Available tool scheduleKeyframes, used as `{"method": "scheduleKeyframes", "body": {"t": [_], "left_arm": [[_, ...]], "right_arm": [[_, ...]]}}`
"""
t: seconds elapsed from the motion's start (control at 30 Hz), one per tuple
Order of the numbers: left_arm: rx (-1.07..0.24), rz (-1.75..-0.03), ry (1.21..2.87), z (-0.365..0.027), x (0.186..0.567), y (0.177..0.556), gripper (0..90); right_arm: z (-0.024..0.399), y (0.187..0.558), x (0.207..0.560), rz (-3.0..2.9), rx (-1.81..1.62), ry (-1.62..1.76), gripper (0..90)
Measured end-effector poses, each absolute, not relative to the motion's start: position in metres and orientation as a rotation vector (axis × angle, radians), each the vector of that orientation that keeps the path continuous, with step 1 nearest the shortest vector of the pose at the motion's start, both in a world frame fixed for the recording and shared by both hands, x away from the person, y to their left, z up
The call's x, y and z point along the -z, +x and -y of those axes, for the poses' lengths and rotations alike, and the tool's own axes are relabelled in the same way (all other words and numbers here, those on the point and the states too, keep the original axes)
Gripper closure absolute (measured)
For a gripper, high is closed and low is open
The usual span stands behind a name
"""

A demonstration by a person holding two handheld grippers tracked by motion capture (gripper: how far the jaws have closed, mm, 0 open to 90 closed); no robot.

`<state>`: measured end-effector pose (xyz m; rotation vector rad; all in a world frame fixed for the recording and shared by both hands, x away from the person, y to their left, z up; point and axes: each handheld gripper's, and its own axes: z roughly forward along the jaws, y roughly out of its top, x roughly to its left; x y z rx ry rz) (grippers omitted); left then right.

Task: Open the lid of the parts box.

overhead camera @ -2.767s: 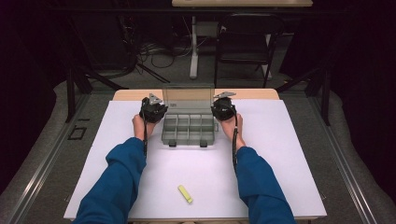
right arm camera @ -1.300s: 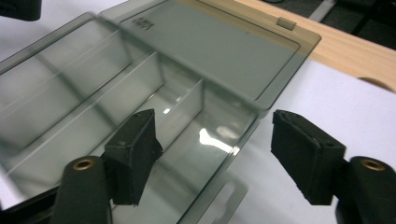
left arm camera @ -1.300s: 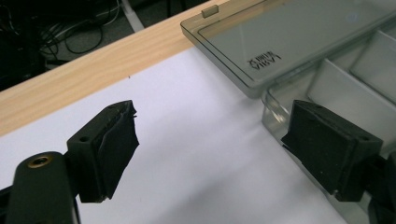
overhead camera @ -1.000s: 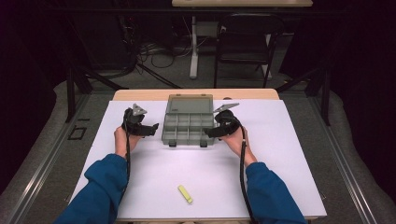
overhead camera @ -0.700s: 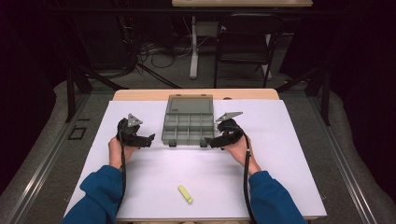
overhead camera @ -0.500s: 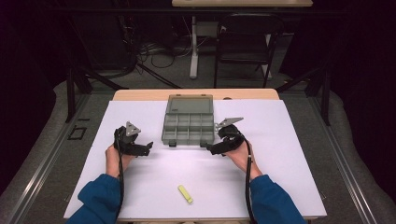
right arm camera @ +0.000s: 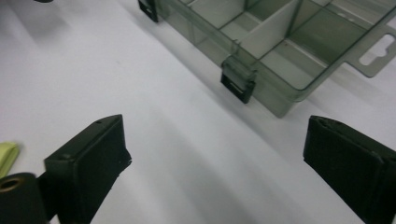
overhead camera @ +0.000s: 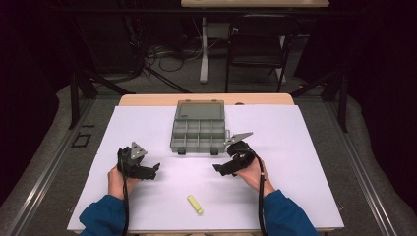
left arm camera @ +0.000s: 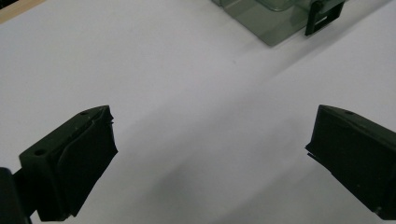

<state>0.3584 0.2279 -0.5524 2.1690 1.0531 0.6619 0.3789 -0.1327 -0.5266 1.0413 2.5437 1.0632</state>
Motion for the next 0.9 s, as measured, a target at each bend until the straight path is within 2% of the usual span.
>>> {"method": "scheduleKeyframes", "body": {"t": [0.13, 0.9], "left_arm": [[-0.665, -1.042, 2.168, -0.226, 0.553, 0.352, 0.0], [-0.684, -1.025, 2.158, -0.228, 0.552, 0.344, 0.0]], "right_arm": [[0.128, 0.373, 0.527, -2.550, -1.079, 1.034, 0.0], [0.110, 0.351, 0.526, -2.603, -1.088, 0.987, 0.0]]}}
